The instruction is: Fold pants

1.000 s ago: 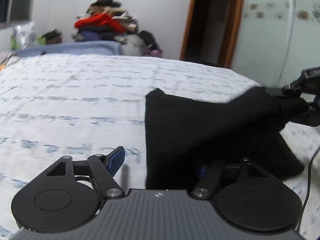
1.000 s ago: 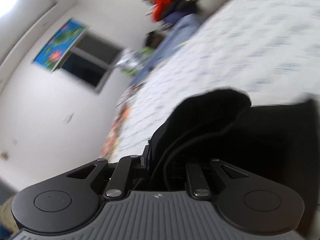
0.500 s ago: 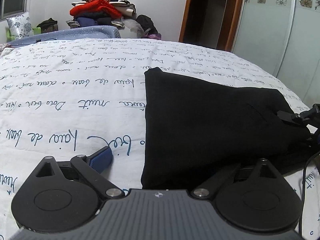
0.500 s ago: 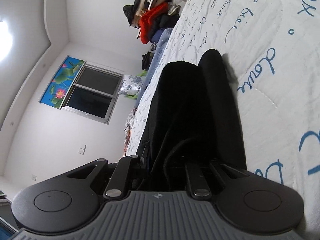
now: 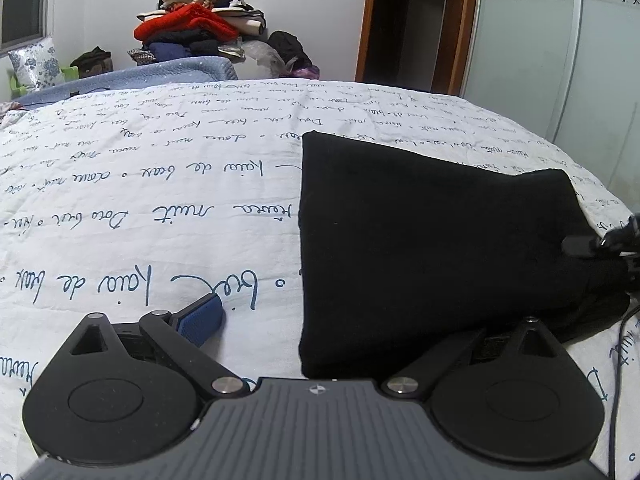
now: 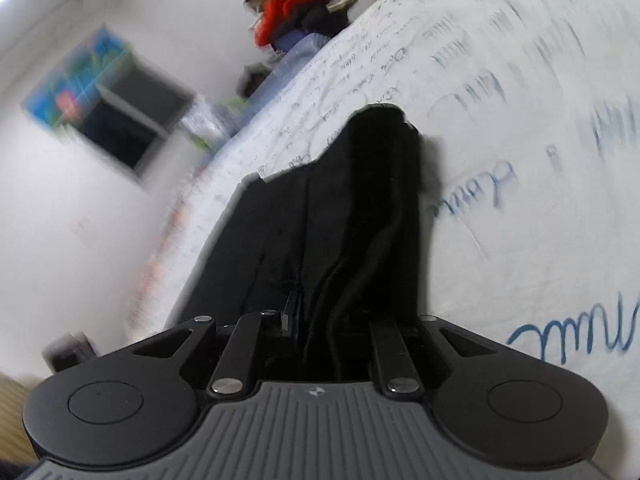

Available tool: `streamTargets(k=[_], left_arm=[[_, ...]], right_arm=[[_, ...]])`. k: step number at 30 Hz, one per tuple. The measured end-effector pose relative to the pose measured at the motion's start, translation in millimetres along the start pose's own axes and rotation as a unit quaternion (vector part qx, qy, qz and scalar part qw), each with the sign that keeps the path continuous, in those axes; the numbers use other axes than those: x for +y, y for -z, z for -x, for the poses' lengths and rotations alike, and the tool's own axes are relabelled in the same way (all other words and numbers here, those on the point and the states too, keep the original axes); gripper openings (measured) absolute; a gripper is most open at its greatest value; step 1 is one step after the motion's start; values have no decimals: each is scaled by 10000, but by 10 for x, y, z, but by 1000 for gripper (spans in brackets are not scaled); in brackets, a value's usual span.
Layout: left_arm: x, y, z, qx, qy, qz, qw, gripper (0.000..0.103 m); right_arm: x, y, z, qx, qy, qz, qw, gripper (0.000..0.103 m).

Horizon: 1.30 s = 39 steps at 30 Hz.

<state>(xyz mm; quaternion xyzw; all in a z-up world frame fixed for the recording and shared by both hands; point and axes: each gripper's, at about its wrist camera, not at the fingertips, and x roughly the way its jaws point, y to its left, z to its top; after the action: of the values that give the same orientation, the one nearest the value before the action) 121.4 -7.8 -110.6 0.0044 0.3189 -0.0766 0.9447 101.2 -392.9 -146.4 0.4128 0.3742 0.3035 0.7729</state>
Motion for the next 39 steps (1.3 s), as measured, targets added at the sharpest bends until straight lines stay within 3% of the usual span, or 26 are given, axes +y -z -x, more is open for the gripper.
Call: streamTargets(k=[4, 6, 7, 9, 14, 17, 19, 20, 21, 29, 31, 32, 34, 36, 39], left_arm=[[-126, -2, 76, -121, -224, -375, 9990, 81], [-223, -9, 138, -159, -222, -674, 9974, 60], [-258, -15, 150, -111, -167, -768, 9968, 55], [-277, -39, 146, -34, -185, -822, 9964, 54], [-48, -121, 127, 277, -55, -275, 9992, 58], [4, -50, 128, 216, -21, -141, 9997, 57], [15, -28, 165, 150, 44, 24, 9999, 45], [26, -27, 197, 143, 175, 149, 9996, 27], [27, -23, 230, 139, 189, 253, 9994, 26], [4, 59, 269, 53, 71, 228, 9997, 27], [21, 146, 242, -154, 61, 206, 9997, 30], [-2, 144, 274, -200, 32, 159, 9997, 33], [14, 141, 395, -323, 76, 207, 9992, 49], [108, 161, 561, -431, 145, 369, 9983, 72], [281, 117, 845, -662, 272, 463, 9964, 73]], right_arm=[[75, 37, -59, -21, 216, 279, 9994, 12], [57, 33, -63, -11, 154, 191, 9997, 12], [84, -3, -72, -11, 150, 186, 9997, 12], [91, -2, -72, -12, 154, 200, 9997, 12], [89, -17, -33, 8, 125, 196, 9997, 12], [61, -12, 3, 30, 100, 195, 9998, 12], [55, -16, 3, 37, 77, 169, 9998, 12], [54, -17, 3, 41, 72, 166, 9998, 12], [55, -17, 1, 48, 70, 172, 9998, 12], [39, -25, 4, 70, 31, 125, 9999, 12], [26, -29, 6, 77, 1, 95, 9999, 12], [20, -32, 8, 78, -14, 81, 9999, 12], [3, -35, 17, 72, -52, 37, 10000, 12], [-18, -42, 28, 61, -109, -17, 9999, 12], [-44, -45, 42, 43, -172, -64, 9998, 13]])
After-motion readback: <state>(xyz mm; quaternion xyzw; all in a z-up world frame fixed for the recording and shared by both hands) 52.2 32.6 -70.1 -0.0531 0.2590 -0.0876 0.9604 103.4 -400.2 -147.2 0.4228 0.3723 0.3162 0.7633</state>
